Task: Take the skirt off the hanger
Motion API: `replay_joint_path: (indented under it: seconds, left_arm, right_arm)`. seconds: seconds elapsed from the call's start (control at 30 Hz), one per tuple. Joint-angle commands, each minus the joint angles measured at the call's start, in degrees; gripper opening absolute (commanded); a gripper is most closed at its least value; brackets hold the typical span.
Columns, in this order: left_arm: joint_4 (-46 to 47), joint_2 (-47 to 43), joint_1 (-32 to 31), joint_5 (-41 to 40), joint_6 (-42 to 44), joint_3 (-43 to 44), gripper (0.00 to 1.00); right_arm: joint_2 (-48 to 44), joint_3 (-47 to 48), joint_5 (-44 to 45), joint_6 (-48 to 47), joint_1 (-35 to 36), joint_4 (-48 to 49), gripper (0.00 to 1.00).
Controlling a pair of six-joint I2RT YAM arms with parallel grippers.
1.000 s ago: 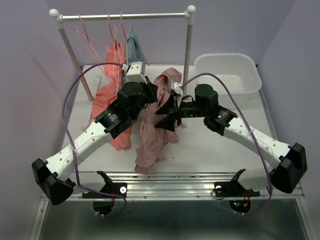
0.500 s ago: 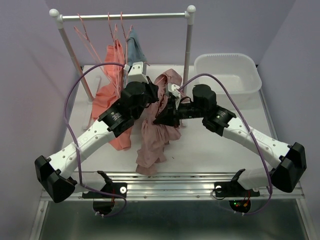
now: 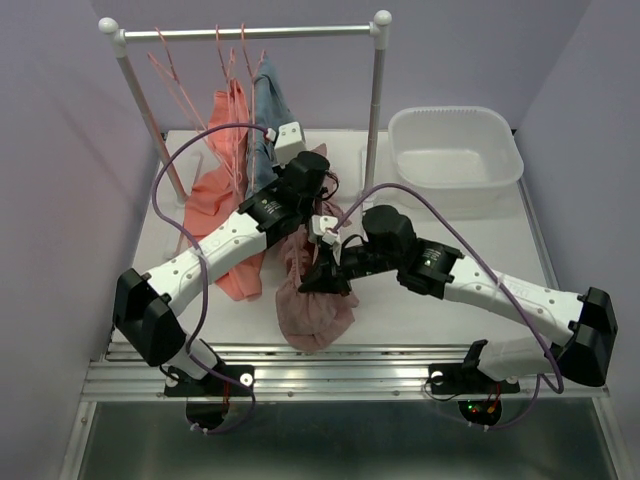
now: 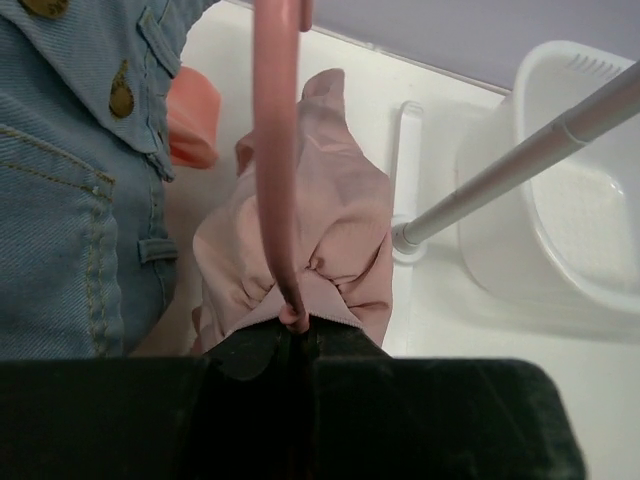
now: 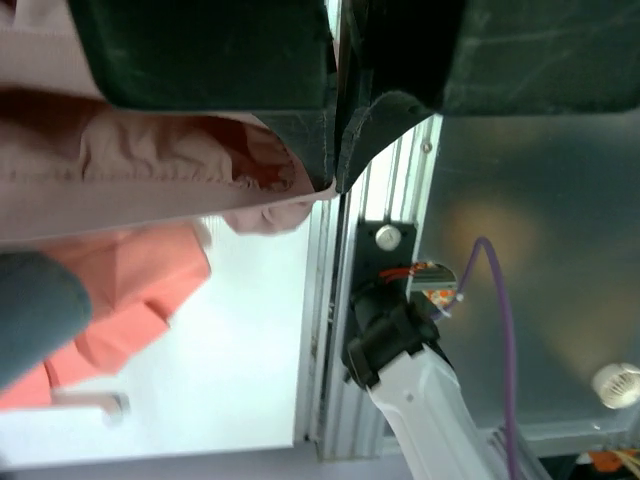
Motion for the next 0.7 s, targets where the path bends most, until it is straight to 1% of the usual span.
replay_joint_path:
  seconds: [0.0,0.1,0.13,0.2,0.3,0.37,0.4,0.47,0.5,0.57,0.6,0.67]
  left_arm:
    - [4.89,-2.83,1.27,-4.45,-2.8,4.47,0.0]
    - [5.42,-4.15,1.62,-4.1,-2.37,4.38,0.0]
    - [5.51,-4.5,1.71,-3.75,-2.02,4.38,0.0]
    - [5.59,-5.73,1.8,-3.22,-1.66,4.04,0.0]
    - [5.68,-7.22,2.06,-0.5,-1.84,3.25,0.0]
    - [6.12,-7.93,2.06,0.99,-1.66,2.72,0.0]
    - [5.95,-8.45,2.06,0.92,-1.75,2.63,0.0]
    - [5.51,-9.16,2.06,0.48,-1.4,2.71,0.0]
    - [5.33,-9.42,2.15,0.82,-0.88,2.8,0.0]
    - [5.85,-10.3,2.06,3.98,0.44,2.02,0.0]
    - [5.95,-10.56,2.06,6.6,1.32,1.66,0.0]
    - [5.42,-11.35,2.06,8.47,1.94,0.26,0.0]
  right_arm:
    - [-5.54,-7.35,3.43,6.31,1.48,3.38,0.01]
    - [-7.83,-11.06,6.6,8.0,1.48,4.18,0.01]
    - [-8.96,-13.34,9.75,8.44,1.48,3.48,0.01]
    - [-10.03,-15.72,12.75,10.46,1.48,4.09,0.01]
    - [-10.03,-18.89,20.64,12.57,1.48,7.69,0.01]
    - [-8.11,-19.86,24.53,13.1,1.48,7.78,0.01]
    - [-7.75,-20.3,28.37,13.45,1.48,7.78,0.01]
    - [-7.05,-21.61,32.52,14.85,1.48,8.92,0.01]
    - [-6.87,-21.53,36.11,16.08,1.48,9.01,0.01]
    - [-6.78,-21.27,38.95,17.14,1.48,9.1,0.01]
    - [-6.78,-20.92,43.48,18.54,1.48,9.1,0.01]
    - [-6.78,-19.61,47.03,21.26,-0.09,9.45,0.01]
